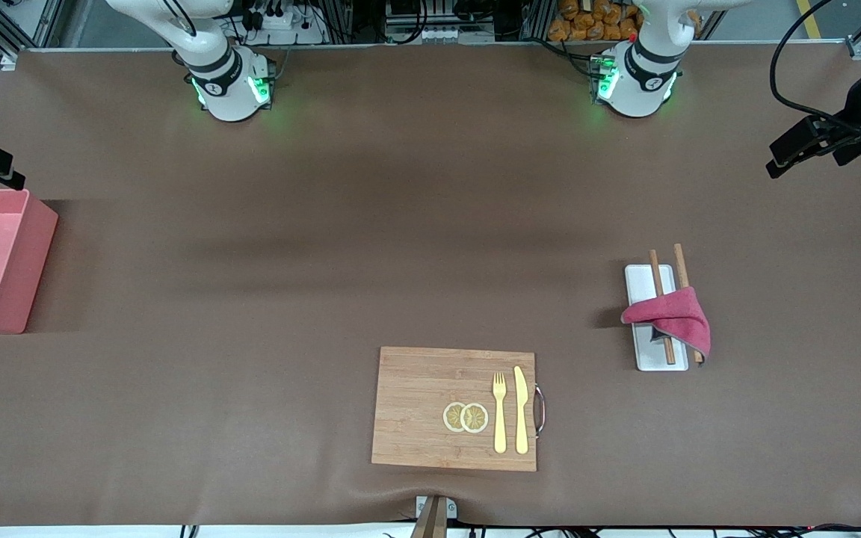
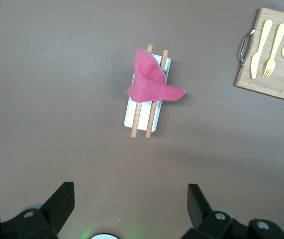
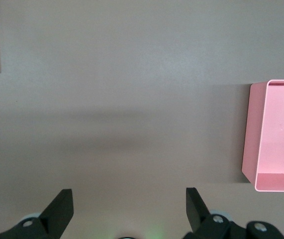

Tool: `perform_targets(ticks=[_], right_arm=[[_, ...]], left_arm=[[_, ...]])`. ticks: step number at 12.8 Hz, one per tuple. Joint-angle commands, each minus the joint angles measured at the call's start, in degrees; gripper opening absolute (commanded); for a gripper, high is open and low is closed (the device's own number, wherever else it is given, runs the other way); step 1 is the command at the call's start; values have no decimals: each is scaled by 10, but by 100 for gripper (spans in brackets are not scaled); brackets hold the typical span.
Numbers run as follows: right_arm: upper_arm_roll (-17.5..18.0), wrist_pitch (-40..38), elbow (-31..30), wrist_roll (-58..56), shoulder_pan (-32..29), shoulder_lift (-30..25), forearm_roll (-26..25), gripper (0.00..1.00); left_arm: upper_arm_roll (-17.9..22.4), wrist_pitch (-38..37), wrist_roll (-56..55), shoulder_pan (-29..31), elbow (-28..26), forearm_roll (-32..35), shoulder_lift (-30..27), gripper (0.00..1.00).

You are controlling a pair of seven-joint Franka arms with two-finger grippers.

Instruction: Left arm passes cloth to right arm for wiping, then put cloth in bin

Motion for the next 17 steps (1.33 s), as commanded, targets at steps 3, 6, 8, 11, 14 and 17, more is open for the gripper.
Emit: perform_targets(ticks=[3,6,8,11,14,17], right_arm=[[2,-11,5,-6,-10,-2,11,100],[1,-10,6,-8,-11,-2,10,100],[2,-12,5,-11,-10,-2,10,100],[6,-34,6,-11,-26,-2,11,100],[4,-37,6,-10,-35,-1,10,100],[0,-36,4,-11,-60,16,4,100]], left_arm=[[19,-4,-6,-23,-11,19,-12,100],[17,-11,-4,-20,15,33,5,100],[13,-12,-6,-24,20,34,9,100],[1,-13,0,-18,16,34,7,100],[1,-12,10,-15,16,34,7,100],[1,-8,11,-14,5,33,8,100]])
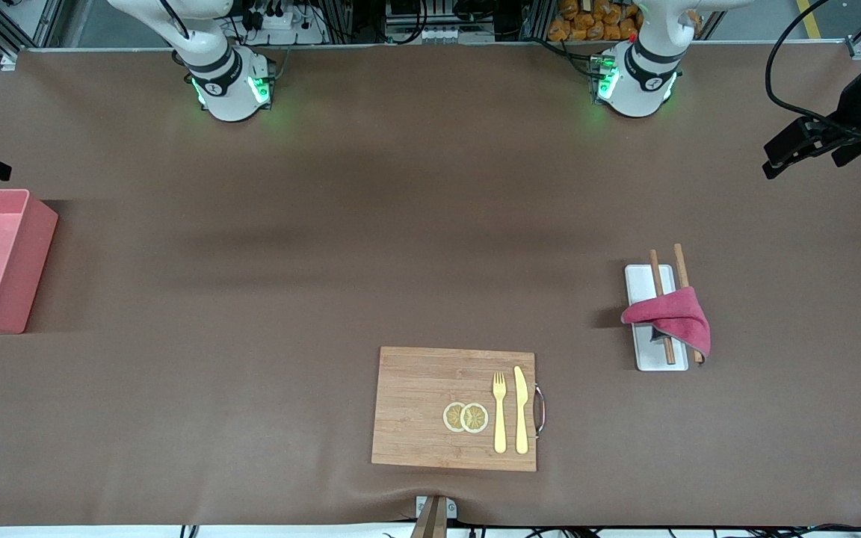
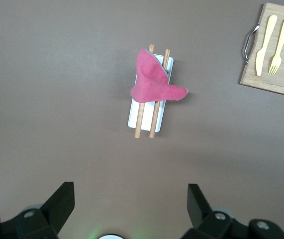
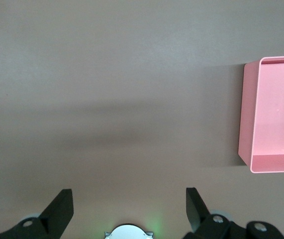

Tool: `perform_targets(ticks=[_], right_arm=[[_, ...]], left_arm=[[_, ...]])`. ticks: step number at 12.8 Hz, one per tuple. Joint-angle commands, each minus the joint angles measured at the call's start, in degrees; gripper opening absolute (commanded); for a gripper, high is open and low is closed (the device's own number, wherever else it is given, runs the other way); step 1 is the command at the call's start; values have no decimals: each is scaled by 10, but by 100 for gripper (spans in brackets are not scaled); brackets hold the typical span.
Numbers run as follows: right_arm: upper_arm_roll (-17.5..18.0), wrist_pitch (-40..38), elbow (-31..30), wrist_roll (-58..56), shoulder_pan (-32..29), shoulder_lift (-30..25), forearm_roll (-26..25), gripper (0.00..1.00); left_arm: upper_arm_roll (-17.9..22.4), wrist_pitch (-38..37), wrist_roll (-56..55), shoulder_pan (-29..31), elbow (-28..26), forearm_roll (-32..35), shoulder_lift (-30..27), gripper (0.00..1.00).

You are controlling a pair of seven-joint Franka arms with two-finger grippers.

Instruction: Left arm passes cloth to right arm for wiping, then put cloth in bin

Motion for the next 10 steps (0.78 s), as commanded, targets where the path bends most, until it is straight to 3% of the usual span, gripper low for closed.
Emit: perform_targets(ticks=[1,4,8,10], right_arm=[[1,-7,5,-5,-34,29,2,100],[0,-7,5,-5,-42,38,-33,100],[-17,-3,5,-1,-43,80,-35,100],[-16,10,5,0,-47,98,-29,100]], left_arm=[[-2,-1,8,4,-2,15,4,100],[0,52,8,6,-45,16,20,100],[1,213,8,29,-157,16,29,100],[2,275,9,33,-169,16,80,100]])
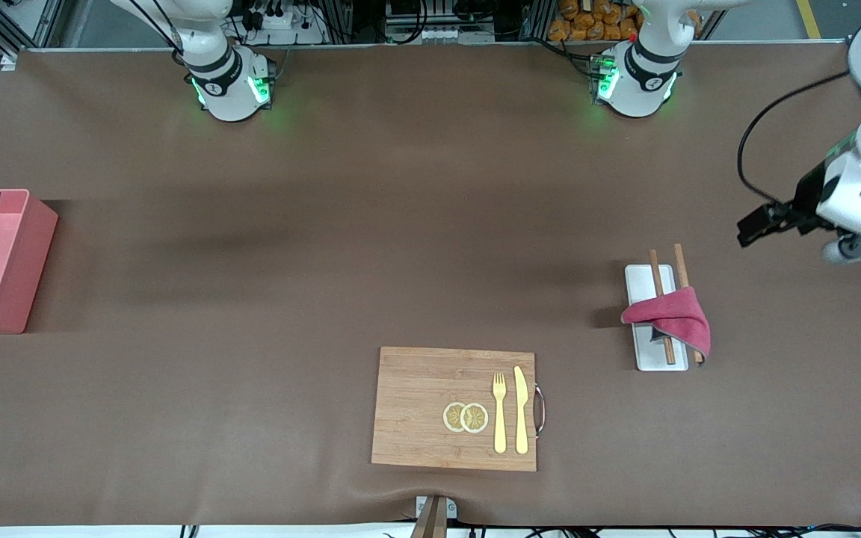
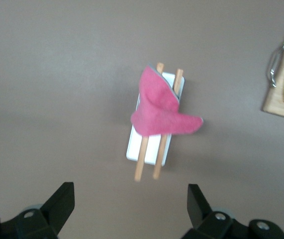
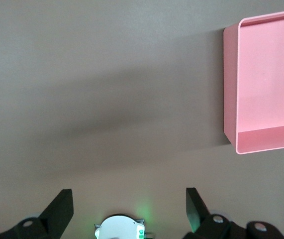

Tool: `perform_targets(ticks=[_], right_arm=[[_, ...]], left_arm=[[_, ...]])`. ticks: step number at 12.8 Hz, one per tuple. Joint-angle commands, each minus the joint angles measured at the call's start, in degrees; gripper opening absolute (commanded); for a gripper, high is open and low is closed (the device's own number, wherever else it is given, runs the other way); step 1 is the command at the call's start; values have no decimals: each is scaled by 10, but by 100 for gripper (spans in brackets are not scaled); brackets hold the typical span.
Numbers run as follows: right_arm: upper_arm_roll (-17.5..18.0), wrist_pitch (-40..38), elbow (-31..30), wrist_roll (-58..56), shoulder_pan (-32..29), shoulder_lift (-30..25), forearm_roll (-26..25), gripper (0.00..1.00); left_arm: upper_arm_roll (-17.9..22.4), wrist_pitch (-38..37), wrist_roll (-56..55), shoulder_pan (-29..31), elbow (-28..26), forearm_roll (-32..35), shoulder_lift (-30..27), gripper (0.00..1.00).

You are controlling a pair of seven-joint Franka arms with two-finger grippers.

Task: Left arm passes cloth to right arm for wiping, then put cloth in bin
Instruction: 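Reach the left gripper down to the pink cloth on the tray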

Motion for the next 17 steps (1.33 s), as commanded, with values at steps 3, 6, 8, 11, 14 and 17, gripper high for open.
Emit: perform_targets(ticks=[3,6,8,11,14,17], right_arm=[[5,8,7,-3,-14,24,-1,100],[8,-18,7,-6,-57,22,0,100],[8,-25,7,-31,-96,19,7,100],[5,-16,7,-70,-126,27,41,100],[5,4,7,-70,-135,52,32,100],[5,5,7,-66,-133,53,32,100]], left_arm=[[-3,114,3,15,-14,14,105,100],[-4,154,3,6,-6,14,167,100],[-5,155,3,6,2,14,190,100],[-6,156,0,5,8,14,210,84],[-5,157,-1,5,8,14,220,73],[-6,157,-1,5,12,14,225,62]])
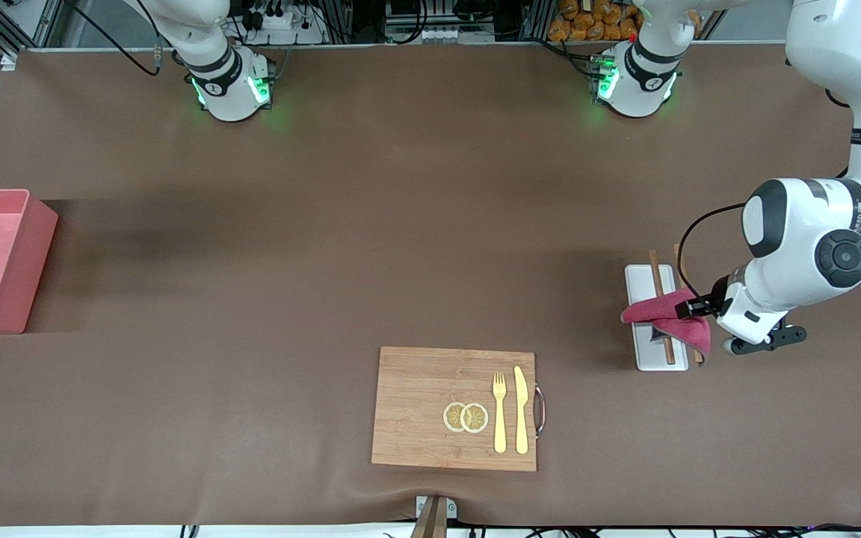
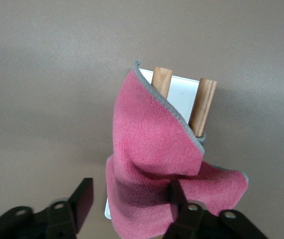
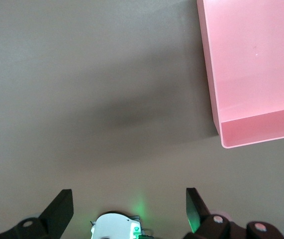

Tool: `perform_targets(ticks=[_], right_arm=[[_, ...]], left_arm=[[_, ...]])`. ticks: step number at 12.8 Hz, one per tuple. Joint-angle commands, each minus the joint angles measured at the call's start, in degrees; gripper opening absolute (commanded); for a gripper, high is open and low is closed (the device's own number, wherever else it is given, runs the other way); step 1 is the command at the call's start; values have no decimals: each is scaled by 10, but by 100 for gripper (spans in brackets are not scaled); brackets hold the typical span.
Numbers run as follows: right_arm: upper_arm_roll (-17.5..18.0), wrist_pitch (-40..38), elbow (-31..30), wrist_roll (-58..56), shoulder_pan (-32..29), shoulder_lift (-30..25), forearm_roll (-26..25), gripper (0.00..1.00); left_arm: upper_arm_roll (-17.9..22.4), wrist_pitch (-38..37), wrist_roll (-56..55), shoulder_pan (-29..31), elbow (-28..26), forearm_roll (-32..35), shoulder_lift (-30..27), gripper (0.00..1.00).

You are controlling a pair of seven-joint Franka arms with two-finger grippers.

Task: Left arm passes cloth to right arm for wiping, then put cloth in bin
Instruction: 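Reach the left gripper down to the pink cloth on the tray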

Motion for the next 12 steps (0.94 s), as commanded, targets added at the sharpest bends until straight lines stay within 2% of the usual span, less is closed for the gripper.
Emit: perform_targets(ticks=[1,3,4,6,10,12], right_arm=[[8,-1,4,-1,-14,-1,6,100],[8,-2,3,-1,-15,-2,6,100],[8,-3,3,-3,-16,-2,6,100],[8,-4,5,-7,-25,-3,6,100],[8,-4,4,-7,-21,-2,9,100],[10,-4,4,-8,-7,-2,11,100]], left_arm=[[-2,-3,-1,-1,18,14,10,51],[-2,-3,-1,-7,19,14,10,28],[-2,-3,-2,-9,19,14,12,21],[-2,-3,-4,-14,19,14,12,0],[-2,-3,-4,-15,27,14,11,0],[-2,-11,-13,-33,36,14,-2,0]])
